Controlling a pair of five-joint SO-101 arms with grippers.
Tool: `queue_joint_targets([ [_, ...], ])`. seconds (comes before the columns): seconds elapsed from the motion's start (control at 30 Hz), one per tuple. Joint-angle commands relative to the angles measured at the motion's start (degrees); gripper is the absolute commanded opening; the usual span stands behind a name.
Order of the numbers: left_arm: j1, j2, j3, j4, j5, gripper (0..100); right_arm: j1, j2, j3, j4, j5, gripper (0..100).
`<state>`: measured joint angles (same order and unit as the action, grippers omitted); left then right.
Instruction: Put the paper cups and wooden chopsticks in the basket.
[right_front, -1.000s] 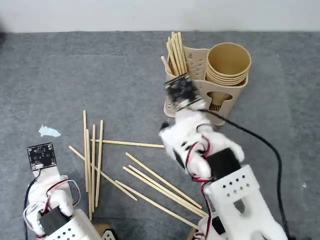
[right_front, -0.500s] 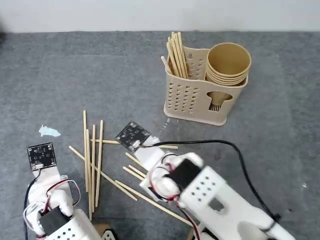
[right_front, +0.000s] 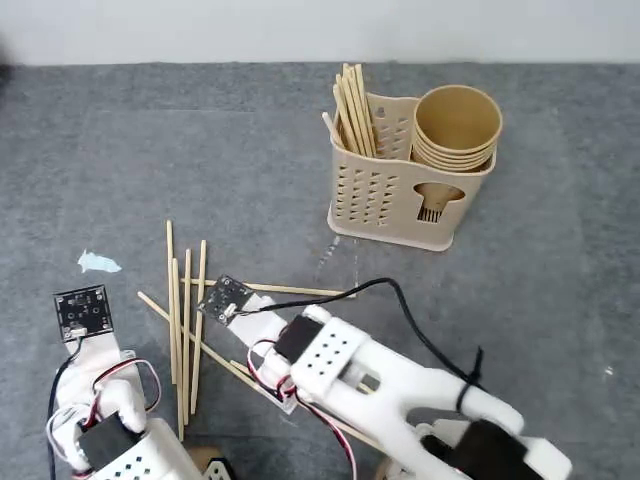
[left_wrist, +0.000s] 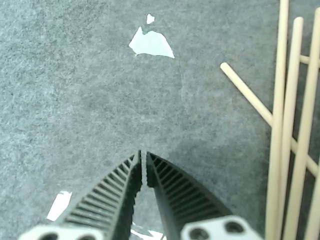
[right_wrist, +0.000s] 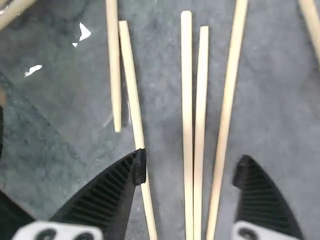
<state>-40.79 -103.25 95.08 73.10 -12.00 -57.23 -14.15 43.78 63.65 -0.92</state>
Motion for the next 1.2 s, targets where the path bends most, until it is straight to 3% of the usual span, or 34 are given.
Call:
queue_joint_targets([
  [0.0,0.0,-0.9,-0.3,-1.3,0.4,2,-0.2,2.1,-0.5,-2.9,-0.4,31.8],
  [0.53,0.0,-0.9,-0.3,-1.3,0.4,2,6.0,12.3,-0.6,-6.8,-0.3,31.6],
  [0.77,0.0,-0.9,-0.3,-1.3,0.4,2,6.0,15.0,-0.6,-8.1,-0.4,13.8],
  [1.17,0.0,-0.9,-0.3,-1.3,0.4,2,6.1,14.8,-0.6,-8.2,-0.4,0.7],
])
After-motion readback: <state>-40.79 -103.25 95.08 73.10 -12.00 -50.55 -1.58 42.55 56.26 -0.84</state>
